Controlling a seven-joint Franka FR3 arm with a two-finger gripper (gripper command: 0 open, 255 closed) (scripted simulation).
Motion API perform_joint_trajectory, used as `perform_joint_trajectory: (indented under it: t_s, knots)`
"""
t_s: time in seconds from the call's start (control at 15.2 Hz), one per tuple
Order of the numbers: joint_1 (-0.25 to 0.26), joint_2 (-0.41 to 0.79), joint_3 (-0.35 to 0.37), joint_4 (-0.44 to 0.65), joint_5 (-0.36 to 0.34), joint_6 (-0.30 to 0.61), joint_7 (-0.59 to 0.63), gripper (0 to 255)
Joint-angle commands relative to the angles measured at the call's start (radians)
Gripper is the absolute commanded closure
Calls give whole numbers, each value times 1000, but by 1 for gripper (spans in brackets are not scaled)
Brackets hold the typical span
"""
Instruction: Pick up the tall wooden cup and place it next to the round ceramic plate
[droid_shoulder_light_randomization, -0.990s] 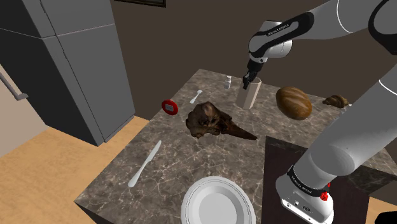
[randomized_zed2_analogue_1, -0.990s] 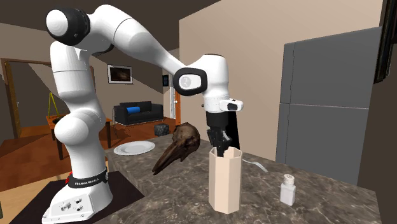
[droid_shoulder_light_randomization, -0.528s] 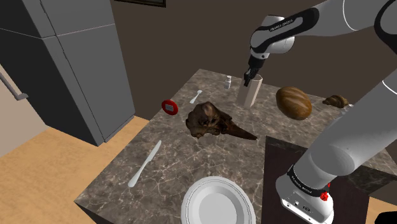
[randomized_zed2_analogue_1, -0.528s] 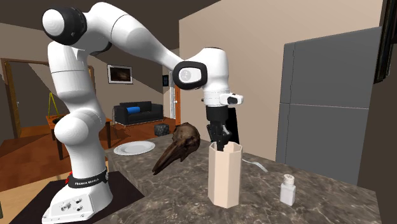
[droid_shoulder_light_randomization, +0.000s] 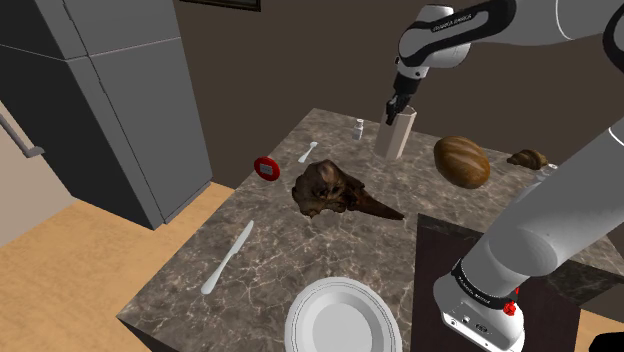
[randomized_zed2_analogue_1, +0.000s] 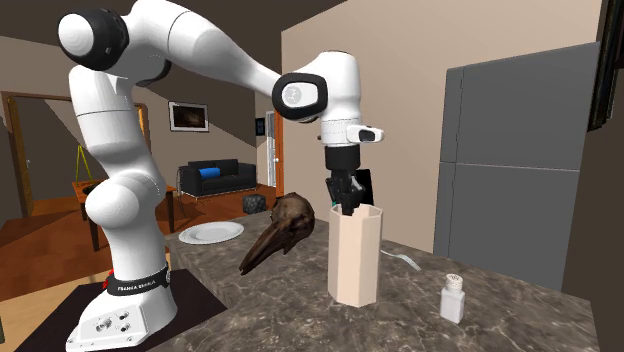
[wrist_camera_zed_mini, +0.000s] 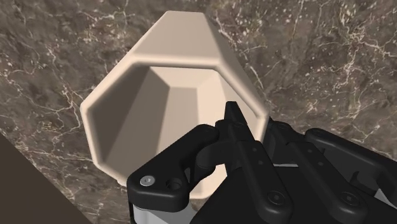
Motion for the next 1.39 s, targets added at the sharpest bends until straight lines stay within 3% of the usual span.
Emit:
perform_joint_trajectory:
  t_s: [0.0, 1.32]
  knots:
    - [-1, -14, 2, 15, -6, -27, 4, 255]
    - [3, -50, 18, 250, -16, -296, 25, 255]
